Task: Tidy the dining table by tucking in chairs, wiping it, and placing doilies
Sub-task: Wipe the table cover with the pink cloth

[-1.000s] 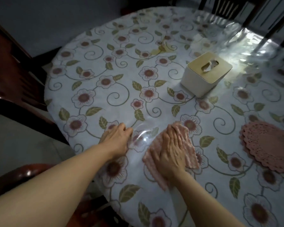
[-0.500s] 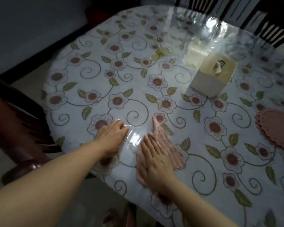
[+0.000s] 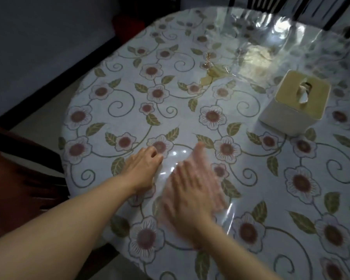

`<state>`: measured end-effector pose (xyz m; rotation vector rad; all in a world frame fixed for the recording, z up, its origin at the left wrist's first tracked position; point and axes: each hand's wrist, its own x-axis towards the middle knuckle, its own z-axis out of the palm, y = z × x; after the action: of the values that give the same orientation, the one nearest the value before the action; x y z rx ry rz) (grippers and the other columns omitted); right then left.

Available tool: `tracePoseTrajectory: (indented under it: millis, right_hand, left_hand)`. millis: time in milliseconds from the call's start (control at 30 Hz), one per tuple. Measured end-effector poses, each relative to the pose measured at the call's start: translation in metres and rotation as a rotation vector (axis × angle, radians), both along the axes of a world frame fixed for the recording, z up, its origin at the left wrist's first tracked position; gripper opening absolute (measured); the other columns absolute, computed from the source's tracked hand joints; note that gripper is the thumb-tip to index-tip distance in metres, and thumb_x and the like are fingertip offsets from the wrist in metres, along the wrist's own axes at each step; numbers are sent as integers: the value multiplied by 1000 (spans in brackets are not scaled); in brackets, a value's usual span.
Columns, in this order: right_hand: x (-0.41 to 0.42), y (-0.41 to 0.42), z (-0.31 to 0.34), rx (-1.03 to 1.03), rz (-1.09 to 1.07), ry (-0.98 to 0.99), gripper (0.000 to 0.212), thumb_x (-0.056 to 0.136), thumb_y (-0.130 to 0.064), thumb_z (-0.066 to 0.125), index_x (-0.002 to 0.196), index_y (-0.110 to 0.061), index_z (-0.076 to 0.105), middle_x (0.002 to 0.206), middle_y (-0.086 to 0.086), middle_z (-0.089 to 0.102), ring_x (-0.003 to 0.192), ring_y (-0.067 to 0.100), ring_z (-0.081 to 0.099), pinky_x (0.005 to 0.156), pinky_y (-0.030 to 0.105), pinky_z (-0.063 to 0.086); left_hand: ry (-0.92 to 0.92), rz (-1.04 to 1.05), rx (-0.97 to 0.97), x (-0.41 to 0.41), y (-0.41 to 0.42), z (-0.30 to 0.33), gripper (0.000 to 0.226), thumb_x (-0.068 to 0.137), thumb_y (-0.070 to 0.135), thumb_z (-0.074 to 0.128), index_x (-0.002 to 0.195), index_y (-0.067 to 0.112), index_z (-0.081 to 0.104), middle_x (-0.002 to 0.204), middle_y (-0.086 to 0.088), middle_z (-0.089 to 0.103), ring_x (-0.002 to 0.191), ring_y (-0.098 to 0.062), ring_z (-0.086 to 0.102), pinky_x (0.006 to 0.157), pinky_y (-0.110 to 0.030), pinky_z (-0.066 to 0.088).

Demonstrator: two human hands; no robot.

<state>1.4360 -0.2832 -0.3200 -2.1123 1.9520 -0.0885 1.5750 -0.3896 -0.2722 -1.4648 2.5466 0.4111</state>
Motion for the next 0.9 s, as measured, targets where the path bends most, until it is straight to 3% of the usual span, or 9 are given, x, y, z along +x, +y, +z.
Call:
tracePoseTrajectory:
  millis: [67, 133, 233, 300, 433, 533, 600, 767, 900]
  right_hand:
    - [15, 12, 2, -45, 126, -24, 74, 91, -54, 33, 147, -6, 27, 156, 12, 18, 145, 29, 14, 113, 41, 8]
    - [0, 7, 5, -43, 142, 15, 69, 93, -55, 32, 145, -9, 34, 155, 9, 21, 144, 28, 20, 114, 42, 12]
    - [-48, -32, 1, -85, -116, 189, 70, 96, -55, 3, 149, -9, 2, 158, 14, -12, 146, 26, -14, 118, 47, -2]
    - [-78, -65, -4, -58, -345, 204, 71, 93, -57, -2, 147, -12, -12, 155, 10, -26, 142, 21, -28, 116, 43, -15]
    - [-84, -120, -8, -18, -587, 89, 80, 94, -55, 20, 149, -6, -10, 158, 12, -20, 144, 23, -23, 105, 27, -33]
    - [-34, -139, -6, 6, -513, 79, 78, 95, -55, 16, 148, -6, -15, 156, 13, -23, 142, 24, -28, 97, 25, -40]
    - [16, -138, -4, -42, -300, 85, 74, 95, -56, 9, 148, -8, -11, 155, 12, -23, 141, 23, -30, 106, 33, -34]
    - [130, -99, -4, -5, 94, -25, 74, 89, -56, 37, 147, -11, 30, 157, 9, 21, 146, 27, 11, 117, 46, 21]
    - [104, -75, 3, 14, 138, 37, 64, 95, -53, 32, 149, -19, 28, 158, 3, 20, 146, 23, 15, 118, 46, 18]
  left_hand:
    - [-19, 4, 1, 4, -11, 2, 35, 74, 17, 60, 105, 19, 45, 120, -4, 41, 111, -25, 42, 75, -34, 36]
    - [-39, 9, 13, 9, -17, 2, 37, 74, 19, 61, 108, 19, 44, 123, -2, 39, 115, -24, 41, 73, -34, 37]
    - [-30, 25, 12, 16, -37, 3, 36, 76, 17, 60, 108, 19, 45, 124, -2, 40, 113, -23, 42, 76, -34, 38]
    - [-8, 23, 19, 21, -52, 2, 32, 77, 17, 58, 106, 17, 46, 122, -4, 41, 111, -24, 43, 80, -36, 40]
    - [66, -7, 11, 32, -81, -8, 30, 78, 19, 58, 107, 16, 47, 123, -3, 42, 111, -24, 42, 85, -36, 40]
    - [127, -30, -15, 49, -105, -15, 35, 74, 27, 63, 104, 18, 47, 122, -1, 41, 110, -23, 41, 86, -37, 40]
    - [159, -99, -12, 59, -121, -18, 37, 72, 31, 62, 104, 18, 47, 123, -2, 41, 110, -23, 41, 86, -38, 41]
    - [185, -204, 1, 92, -152, -14, 37, 70, 28, 58, 105, 15, 52, 125, -5, 47, 110, -26, 45, 84, -37, 40]
    - [85, -301, -23, 109, -173, -8, 47, 67, 17, 63, 112, 16, 48, 131, -5, 42, 115, -25, 43, 88, -37, 39]
